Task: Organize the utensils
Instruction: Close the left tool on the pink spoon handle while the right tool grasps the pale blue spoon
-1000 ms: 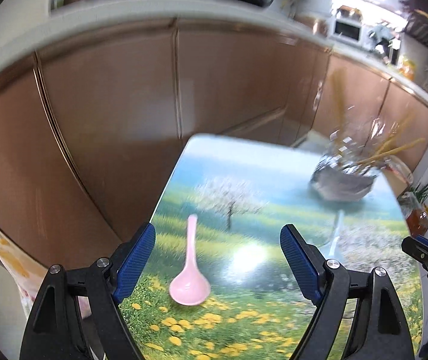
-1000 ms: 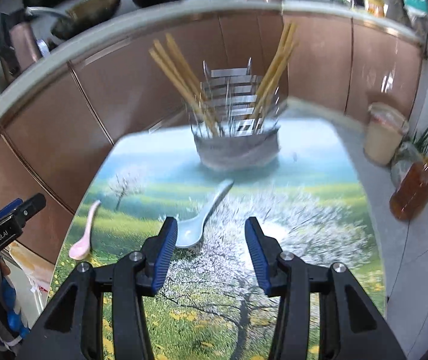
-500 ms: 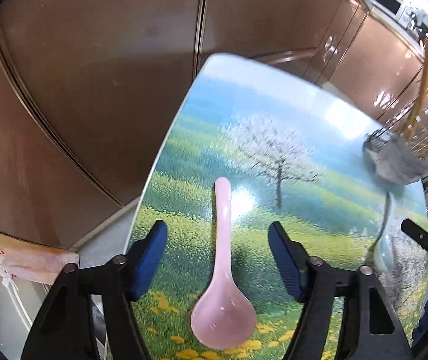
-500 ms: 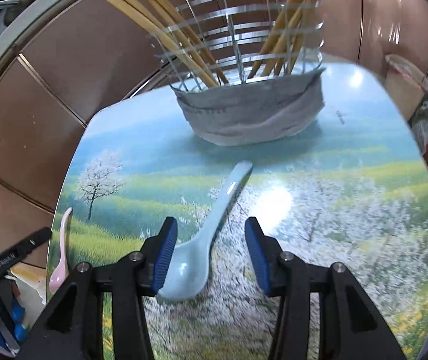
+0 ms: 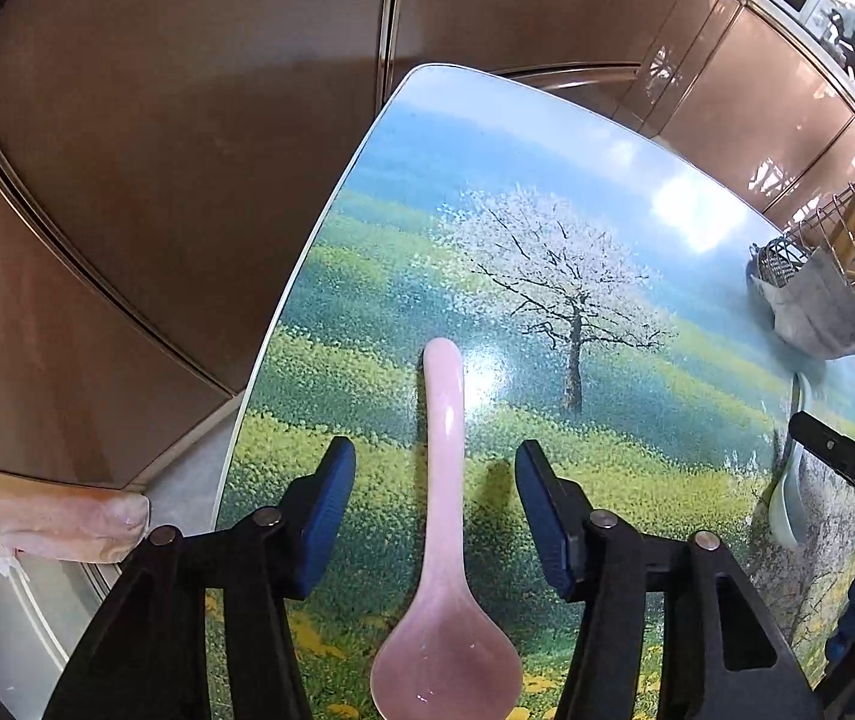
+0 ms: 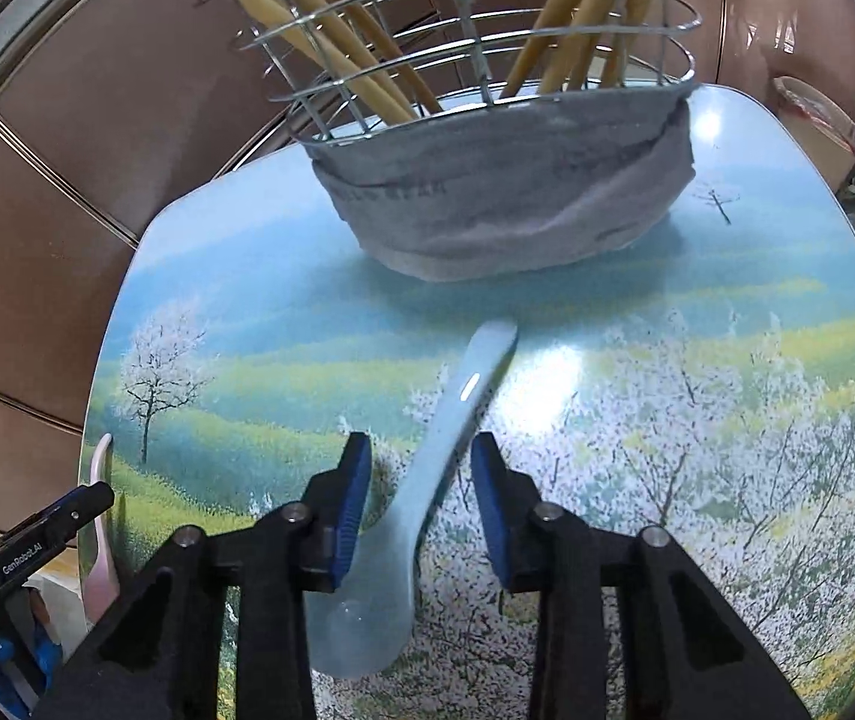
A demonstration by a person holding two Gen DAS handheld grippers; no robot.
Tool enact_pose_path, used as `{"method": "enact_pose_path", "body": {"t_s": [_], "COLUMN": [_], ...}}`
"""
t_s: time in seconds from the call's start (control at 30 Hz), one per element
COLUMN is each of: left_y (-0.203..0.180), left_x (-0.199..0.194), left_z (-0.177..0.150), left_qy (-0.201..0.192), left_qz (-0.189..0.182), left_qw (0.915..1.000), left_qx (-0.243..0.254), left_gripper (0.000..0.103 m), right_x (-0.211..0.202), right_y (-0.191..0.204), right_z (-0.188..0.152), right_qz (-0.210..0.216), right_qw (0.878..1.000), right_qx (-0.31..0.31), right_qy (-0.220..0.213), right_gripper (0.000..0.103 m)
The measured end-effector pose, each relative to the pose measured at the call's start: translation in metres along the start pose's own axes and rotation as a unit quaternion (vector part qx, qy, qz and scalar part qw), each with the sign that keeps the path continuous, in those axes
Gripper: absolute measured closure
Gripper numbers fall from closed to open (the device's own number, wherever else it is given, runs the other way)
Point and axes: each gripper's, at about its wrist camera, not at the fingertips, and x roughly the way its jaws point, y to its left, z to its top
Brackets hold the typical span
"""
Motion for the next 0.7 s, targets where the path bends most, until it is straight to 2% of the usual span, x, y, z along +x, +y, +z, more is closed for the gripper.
{"method": "enact_pose_path", "body": {"t_s": [0.13, 0.33, 0.5, 0.7], "left_y": [-0.006, -0.007, -0.002, -0.007], "left_x": [0.0, -0.001, -0.004, -0.019], "left_z": [-0.002, -0.005, -0.01, -0.02], "left_qy": [0.003, 0.009, 0.003, -0.026], "left_qz": [0.002, -0.01, -0.023, -0.036], "left_qw": [0.9999, 0.9998, 0.9997, 0.999], "left_qx": [0.015, 0.013, 0.002, 0.008], "left_gripper": [0.065, 0.092, 0.092, 0.092], "right_x": [0.004, 0.007, -0.003, -0.026], "right_y": [0.007, 0.01, 0.003, -0.004], "right_z": [0.0, -0.003, -0.012, -0.024], "right_qz": [-0.012, -0.008, 0.007, 0.036], "right_qw": [1.0, 1.0, 1.0, 0.998], "right_qx": [-0.012, -0.017, -0.025, -0.038], "right_qy": [0.005, 0.012, 0.003, -0.028], "right_gripper": [0.087, 0.092, 0.094, 0.095]}}
